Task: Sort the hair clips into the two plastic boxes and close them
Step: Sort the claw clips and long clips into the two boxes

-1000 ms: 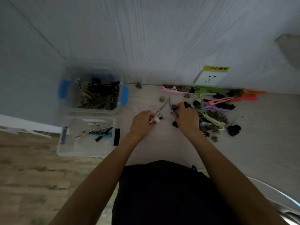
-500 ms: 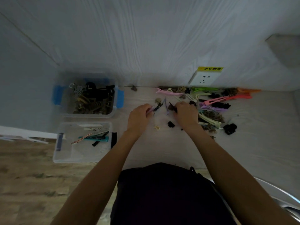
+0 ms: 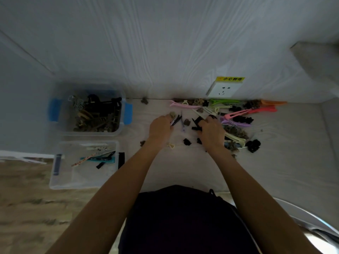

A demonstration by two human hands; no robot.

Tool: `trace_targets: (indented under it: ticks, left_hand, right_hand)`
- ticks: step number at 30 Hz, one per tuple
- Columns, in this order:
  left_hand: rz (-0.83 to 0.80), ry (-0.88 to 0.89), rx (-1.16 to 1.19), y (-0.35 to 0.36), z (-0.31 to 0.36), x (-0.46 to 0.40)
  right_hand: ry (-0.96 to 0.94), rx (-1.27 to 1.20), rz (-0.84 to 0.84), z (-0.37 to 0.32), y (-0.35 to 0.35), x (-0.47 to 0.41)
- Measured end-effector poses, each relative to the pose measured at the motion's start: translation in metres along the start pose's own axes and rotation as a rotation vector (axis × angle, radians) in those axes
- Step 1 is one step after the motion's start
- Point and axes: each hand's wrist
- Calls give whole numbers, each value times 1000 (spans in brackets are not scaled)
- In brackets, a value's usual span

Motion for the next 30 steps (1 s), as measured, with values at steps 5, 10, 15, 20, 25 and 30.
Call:
trace_targets:
  ticks: [5,10,15,20,25,30]
  left_hand:
    - [-3,5,37,3,-16,13]
    - [73,12,137,2,-25,32]
    - [245,-4,413,-17,-24,56]
    - [384,20,585,-46,-29,84]
    - [511,10,602,-69,-54,118]
    - [577,16,405,-96,-110,166]
  right_hand:
    - [-13,-281,64,-7,-11,-1]
    - [-62,-407,-16,-38,-20,-11]
    - [1,-121,-126,-51,-10,-25]
    - [-52,1,-72,-55,-5,-26]
    - [-113,-215,10,-52,-6,-4]
    - [-176,-708,132,-66,-34,30]
Point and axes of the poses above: each hand's wrist, its own x-axis away from the middle knuckle, its own y-axis out of the palm, z = x × y, and after that the axes turned 3 degrees about -z, right-handed
